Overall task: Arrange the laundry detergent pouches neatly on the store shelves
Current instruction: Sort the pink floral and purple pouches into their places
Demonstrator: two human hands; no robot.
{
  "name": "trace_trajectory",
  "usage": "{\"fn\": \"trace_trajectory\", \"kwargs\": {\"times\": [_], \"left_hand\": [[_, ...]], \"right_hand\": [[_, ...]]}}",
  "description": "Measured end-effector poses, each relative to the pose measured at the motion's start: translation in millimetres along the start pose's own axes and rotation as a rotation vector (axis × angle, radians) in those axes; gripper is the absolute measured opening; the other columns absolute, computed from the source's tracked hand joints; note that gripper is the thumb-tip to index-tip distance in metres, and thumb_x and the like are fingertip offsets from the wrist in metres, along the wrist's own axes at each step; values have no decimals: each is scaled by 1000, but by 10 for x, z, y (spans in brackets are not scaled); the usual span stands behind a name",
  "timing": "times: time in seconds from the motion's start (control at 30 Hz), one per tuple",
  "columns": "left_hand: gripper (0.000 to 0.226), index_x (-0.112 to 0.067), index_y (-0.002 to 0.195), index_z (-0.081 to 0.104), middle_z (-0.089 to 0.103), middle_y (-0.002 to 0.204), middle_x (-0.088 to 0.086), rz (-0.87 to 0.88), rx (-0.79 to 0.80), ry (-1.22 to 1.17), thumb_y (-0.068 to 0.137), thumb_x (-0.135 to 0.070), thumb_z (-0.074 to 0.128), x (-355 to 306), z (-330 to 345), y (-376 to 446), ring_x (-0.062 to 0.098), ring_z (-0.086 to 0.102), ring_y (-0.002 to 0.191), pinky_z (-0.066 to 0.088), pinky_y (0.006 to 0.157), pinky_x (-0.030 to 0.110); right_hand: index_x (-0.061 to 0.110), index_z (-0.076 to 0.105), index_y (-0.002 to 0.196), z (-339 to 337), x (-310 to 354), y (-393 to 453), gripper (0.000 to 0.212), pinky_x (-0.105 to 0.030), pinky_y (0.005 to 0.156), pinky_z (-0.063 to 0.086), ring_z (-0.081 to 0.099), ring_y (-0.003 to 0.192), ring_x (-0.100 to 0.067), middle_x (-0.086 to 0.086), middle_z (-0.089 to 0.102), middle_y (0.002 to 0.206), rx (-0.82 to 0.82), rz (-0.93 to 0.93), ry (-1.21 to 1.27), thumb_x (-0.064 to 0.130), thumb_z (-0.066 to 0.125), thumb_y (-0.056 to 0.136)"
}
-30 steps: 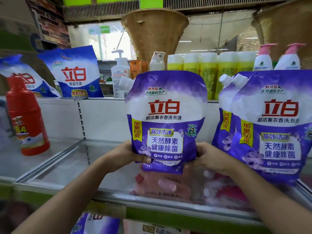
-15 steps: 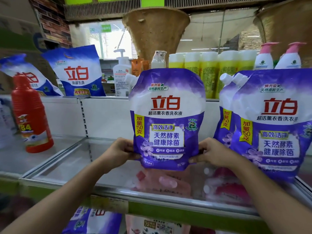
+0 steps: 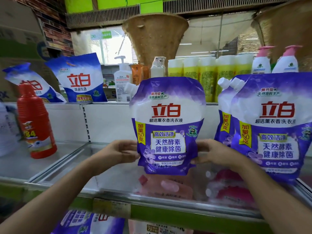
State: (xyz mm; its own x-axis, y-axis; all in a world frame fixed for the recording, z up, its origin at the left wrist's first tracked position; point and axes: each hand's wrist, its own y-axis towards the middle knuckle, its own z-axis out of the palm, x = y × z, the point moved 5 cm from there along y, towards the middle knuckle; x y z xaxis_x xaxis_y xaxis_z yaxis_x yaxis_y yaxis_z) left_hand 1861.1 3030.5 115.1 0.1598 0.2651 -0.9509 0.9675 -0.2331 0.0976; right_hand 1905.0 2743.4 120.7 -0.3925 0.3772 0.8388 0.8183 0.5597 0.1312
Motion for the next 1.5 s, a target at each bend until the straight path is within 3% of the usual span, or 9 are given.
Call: {"fn": "trace_trajectory", "kwargs": {"times": [0.07, 0.17, 0.23, 0.3, 0.5, 0.8, 0.97, 1.13, 1.5], "left_hand": [[34, -10, 120, 62, 71, 116, 6, 48, -5, -65, 86, -4, 64, -94, 13, -17, 20, 67, 108, 56, 90, 32], [31, -7, 115, 64, 73, 110, 7, 122, -100, -116, 85, -2, 64, -151, 74, 4, 20, 70, 98, 57, 86, 31], [21, -5, 105, 67, 76, 95, 5, 147, -222, -163, 86, 4, 60, -138, 110, 17, 17, 71, 85, 59, 76, 27], [19, -2, 100, 67, 77, 84, 2, 157, -319, -180, 89, 8, 56, -119, 128, 19, 15, 71, 77, 59, 71, 27], [21, -4, 94, 67, 76, 75, -2, 183, -371, -231, 90, 11, 52, -189, 147, -32, 9, 71, 69, 59, 65, 24], [22, -10, 89, 69, 76, 75, -2, 238, -267, -256, 90, 6, 54, -394, 413, -200, 8, 71, 70, 58, 60, 22], [21, -9, 88, 69, 76, 75, -1, 236, -180, -267, 91, 5, 54, -493, 811, -182, 8, 70, 70, 58, 60, 24], [22, -8, 90, 71, 76, 78, 0, 234, -123, -304, 93, 4, 52, -572, 1373, -119, 11, 69, 70, 59, 67, 28], [19, -5, 90, 69, 75, 77, 4, 182, -183, -387, 94, 2, 52, -818, 2496, 132, 14, 68, 69, 58, 61, 27]], "right_hand": [[11, 64, 118, -11, 173, -11, 45, -23, 85, 54, 66, 110, -11, 1, 71, 117, -14, -130, 330, -3, 72, 76], [12, 71, 102, -34, 313, 38, 48, -24, 68, 58, 73, 92, -15, -4, 75, 106, -99, -181, 720, 27, 86, 58], [11, 73, 95, -57, 259, 97, 69, -25, 63, 58, 73, 84, -13, -5, 76, 99, -216, -163, 759, 47, 93, 40], [12, 73, 94, -65, 235, 104, 72, -25, 61, 57, 73, 81, -12, -5, 76, 96, -310, -164, 734, 55, 91, 38], [9, 72, 96, -39, 335, -53, 43, -28, 61, 58, 73, 76, -15, -6, 77, 91, -532, -220, 745, 39, 73, 66], [11, 70, 91, 5, 361, -558, 10, -28, 65, 61, 73, 72, -15, -3, 77, 84, -747, -196, 904, 17, 62, 91], [11, 70, 90, -154, 335, -1012, 11, -31, 68, 60, 74, 81, -17, -7, 77, 93, -814, -204, 942, 17, 61, 90], [11, 70, 90, -443, 285, -1456, 17, -42, 88, 55, 73, 79, -17, -7, 77, 91, -884, -217, 876, 24, 67, 79], [3, 63, 119, -1322, -134, -2084, 46, -40, 83, 59, 72, 91, -24, -15, 72, 110, -831, -147, 856, 31, 64, 83]]}}
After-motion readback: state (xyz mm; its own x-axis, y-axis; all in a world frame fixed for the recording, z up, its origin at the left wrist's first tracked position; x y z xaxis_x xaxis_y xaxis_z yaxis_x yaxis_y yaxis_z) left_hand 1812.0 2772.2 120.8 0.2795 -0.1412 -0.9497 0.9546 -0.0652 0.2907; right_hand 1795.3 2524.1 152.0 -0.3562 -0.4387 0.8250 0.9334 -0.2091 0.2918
